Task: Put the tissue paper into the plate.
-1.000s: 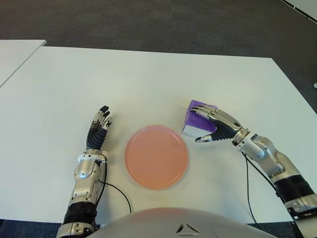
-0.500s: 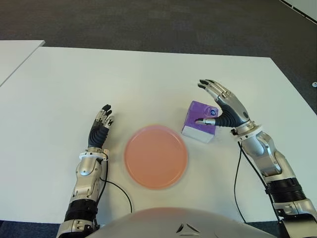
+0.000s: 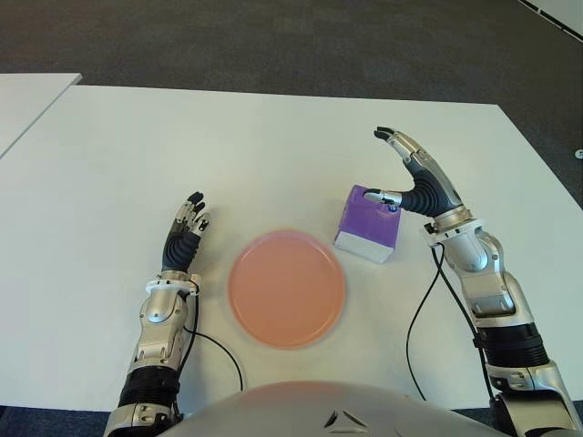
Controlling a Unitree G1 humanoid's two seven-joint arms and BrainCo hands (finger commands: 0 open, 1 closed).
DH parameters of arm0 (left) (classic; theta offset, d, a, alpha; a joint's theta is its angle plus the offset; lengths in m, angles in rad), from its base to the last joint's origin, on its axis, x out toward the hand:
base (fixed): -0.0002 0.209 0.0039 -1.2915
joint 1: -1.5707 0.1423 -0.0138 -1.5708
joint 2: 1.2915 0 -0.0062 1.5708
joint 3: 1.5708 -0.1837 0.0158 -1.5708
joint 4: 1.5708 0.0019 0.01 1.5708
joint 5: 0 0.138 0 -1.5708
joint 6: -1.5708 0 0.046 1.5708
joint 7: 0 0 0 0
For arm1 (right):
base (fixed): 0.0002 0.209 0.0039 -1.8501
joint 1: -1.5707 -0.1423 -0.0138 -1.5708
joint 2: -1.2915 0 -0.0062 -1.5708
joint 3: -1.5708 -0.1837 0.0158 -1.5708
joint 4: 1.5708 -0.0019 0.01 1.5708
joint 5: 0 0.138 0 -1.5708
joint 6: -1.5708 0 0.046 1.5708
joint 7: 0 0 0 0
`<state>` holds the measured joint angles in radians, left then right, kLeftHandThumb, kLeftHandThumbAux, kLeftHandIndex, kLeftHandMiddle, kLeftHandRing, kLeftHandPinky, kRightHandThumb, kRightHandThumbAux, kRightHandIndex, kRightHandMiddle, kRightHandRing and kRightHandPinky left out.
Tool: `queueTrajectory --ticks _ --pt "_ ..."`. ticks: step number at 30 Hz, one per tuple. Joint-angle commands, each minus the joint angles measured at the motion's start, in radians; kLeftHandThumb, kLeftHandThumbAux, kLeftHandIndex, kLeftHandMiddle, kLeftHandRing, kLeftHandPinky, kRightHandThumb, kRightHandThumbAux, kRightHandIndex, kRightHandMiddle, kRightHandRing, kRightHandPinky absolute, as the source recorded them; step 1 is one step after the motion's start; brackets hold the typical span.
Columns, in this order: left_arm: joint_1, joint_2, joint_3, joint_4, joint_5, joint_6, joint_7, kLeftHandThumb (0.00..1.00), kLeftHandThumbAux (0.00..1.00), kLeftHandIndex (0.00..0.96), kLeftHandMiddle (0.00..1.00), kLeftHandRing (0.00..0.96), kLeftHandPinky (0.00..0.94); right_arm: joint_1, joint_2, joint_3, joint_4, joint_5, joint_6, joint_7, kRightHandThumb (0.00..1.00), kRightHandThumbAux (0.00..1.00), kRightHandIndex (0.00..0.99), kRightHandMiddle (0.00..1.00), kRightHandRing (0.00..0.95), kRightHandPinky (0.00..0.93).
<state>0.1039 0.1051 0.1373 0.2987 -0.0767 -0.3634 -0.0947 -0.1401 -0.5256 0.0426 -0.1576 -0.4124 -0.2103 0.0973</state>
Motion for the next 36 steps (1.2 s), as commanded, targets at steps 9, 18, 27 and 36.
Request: queueTrajectory --ticks 9,18,27,36 --pt "0.043 -0.008 -0.002 0.0 0.009 0.043 0.012 0.0 0.461 0.0 0.0 0.0 0.0 0.042 -0.005 0.011 -0.01 0.004 0.035 0.087 0.434 0.306 0.0 0.0 0.0 0.0" --pt "0.053 -0.008 -0.003 -0.007 0.001 0.036 0.002 0.0 0.453 0.0 0.0 0.0 0.0 0.079 -0.027 0.049 0.068 -0.015 -0.1 0.083 0.464 0.294 0.0 0.0 0.0 0.0" --pt "0.055 -0.009 -0.001 -0.007 -0.009 0.034 -0.003 0.0 0.449 0.0 0.0 0.0 0.0 0.158 -0.065 0.069 0.118 -0.098 -0.261 0.02 0.416 0.31 0.0 0.0 0.0 0.0" --pt "0.057 -0.006 0.0 -0.007 -0.011 0.033 -0.002 0.0 0.458 0.0 0.0 0.0 0.0 0.171 -0.118 0.077 0.105 -0.125 -0.268 0.078 0.333 0.345 0.0 0.0 0.0 0.0"
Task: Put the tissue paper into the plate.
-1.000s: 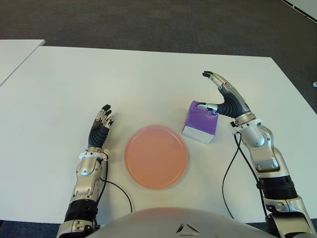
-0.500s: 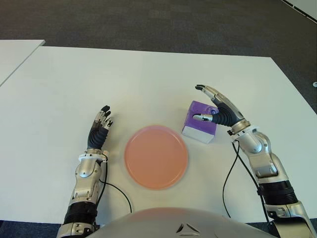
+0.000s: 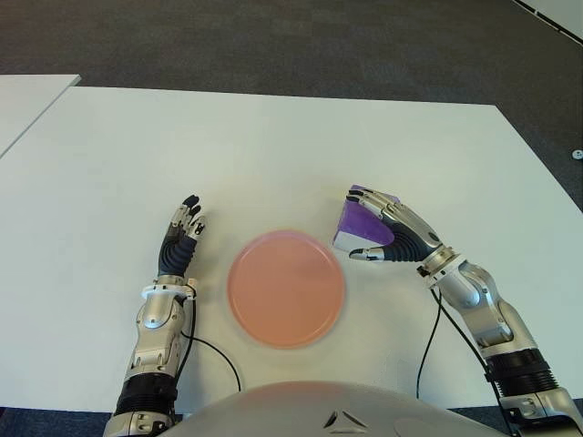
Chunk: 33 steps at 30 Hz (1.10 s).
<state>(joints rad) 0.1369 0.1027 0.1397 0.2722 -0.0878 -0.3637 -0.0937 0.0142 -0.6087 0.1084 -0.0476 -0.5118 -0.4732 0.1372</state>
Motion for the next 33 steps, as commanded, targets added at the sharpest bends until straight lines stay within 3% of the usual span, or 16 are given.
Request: queueTrajectory --ticks 1,31,33 --pt "0.024 -0.003 -0.003 0.02 0.0 0.034 -0.003 0.0 0.458 0.0 0.0 0.0 0.0 0.02 -0.044 0.012 -0.006 -0.032 -0.003 0.047 0.319 0.353 0.0 0.0 0.0 0.0" --pt "0.012 -0.001 0.002 0.036 -0.004 0.032 -0.005 0.0 0.451 0.0 0.0 0.0 0.0 0.017 -0.046 0.021 -0.002 -0.049 0.005 0.059 0.283 0.37 0.0 0.0 0.0 0.0" --pt "0.013 -0.001 0.003 0.034 -0.004 0.033 -0.003 0.0 0.451 0.0 0.0 0.0 0.0 -0.004 -0.055 0.012 0.036 -0.083 0.005 0.025 0.279 0.373 0.0 0.0 0.0 0.0"
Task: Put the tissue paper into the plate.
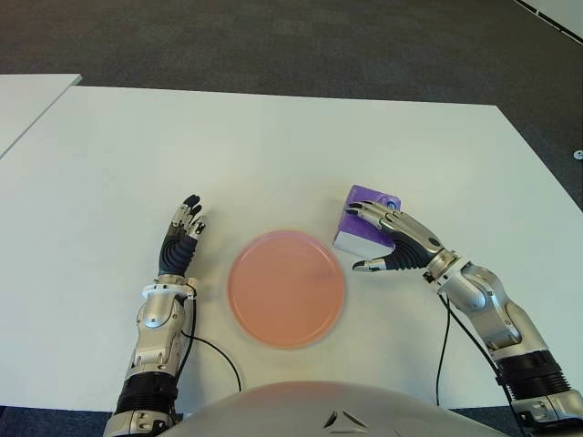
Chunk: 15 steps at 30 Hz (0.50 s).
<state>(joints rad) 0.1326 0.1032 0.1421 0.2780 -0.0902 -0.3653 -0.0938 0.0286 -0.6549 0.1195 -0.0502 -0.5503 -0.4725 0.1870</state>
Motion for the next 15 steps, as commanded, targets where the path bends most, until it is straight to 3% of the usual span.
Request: queueTrajectory --ticks 1,4,8,15 --pt "0.018 -0.001 0.001 0.029 0.001 0.036 -0.001 0.0 0.451 0.0 0.0 0.0 0.0 -0.053 -0.02 -0.006 0.101 -0.097 0.016 -0.085 0.277 0.375 0.0 0.0 0.0 0.0" --pt "0.017 -0.001 0.001 0.031 0.006 0.037 0.004 0.0 0.449 0.0 0.0 0.0 0.0 -0.103 -0.028 -0.017 0.192 -0.171 0.036 -0.177 0.257 0.377 0.0 0.0 0.0 0.0" --pt "0.018 0.001 0.001 0.034 0.01 0.035 0.005 0.0 0.446 0.0 0.0 0.0 0.0 -0.108 -0.014 -0.033 0.212 -0.149 0.039 -0.213 0.258 0.364 0.0 0.0 0.0 0.0" --pt "0.022 0.002 -0.001 0.036 0.014 0.035 0.004 0.0 0.454 0.0 0.0 0.0 0.0 -0.098 0.002 -0.06 0.192 -0.075 0.07 -0.197 0.286 0.341 0.0 0.0 0.0 0.0"
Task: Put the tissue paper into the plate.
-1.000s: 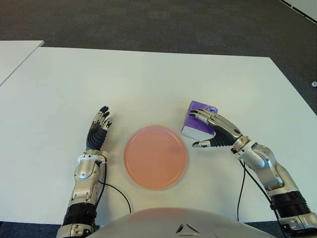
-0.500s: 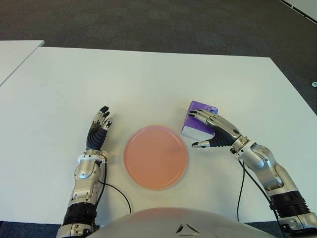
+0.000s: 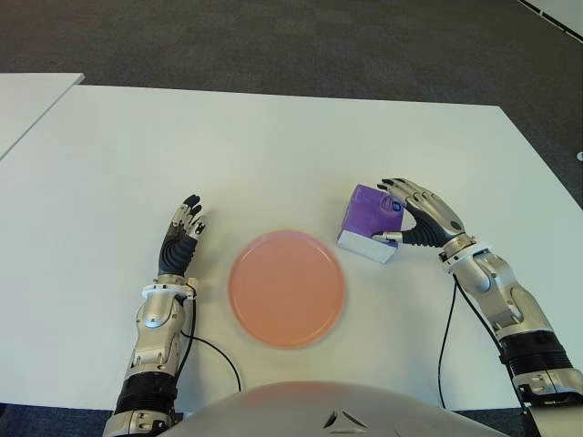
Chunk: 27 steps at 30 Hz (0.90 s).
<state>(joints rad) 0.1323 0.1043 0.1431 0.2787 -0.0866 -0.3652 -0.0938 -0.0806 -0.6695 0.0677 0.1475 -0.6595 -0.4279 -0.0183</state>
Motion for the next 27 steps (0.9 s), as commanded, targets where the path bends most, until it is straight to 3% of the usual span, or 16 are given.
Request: queueTrajectory --ticks 1,15,27 --pt "0.022 0.001 -0.003 0.034 0.011 0.036 0.004 0.0 0.455 0.0 0.0 0.0 0.0 0.012 0.02 -0.01 -0.007 0.039 0.028 0.005 0.29 0.337 0.0 0.0 0.0 0.0" --pt "0.029 -0.003 -0.007 0.027 0.016 0.04 0.005 0.0 0.454 0.0 0.0 0.0 0.0 0.019 0.029 -0.037 -0.06 0.115 0.09 0.054 0.313 0.343 0.0 0.0 0.0 0.0" --pt "0.032 -0.006 -0.009 0.032 0.019 0.03 0.005 0.0 0.457 0.0 0.0 0.0 0.0 -0.021 0.05 -0.02 -0.037 0.115 0.125 0.057 0.274 0.348 0.0 0.0 0.0 0.0"
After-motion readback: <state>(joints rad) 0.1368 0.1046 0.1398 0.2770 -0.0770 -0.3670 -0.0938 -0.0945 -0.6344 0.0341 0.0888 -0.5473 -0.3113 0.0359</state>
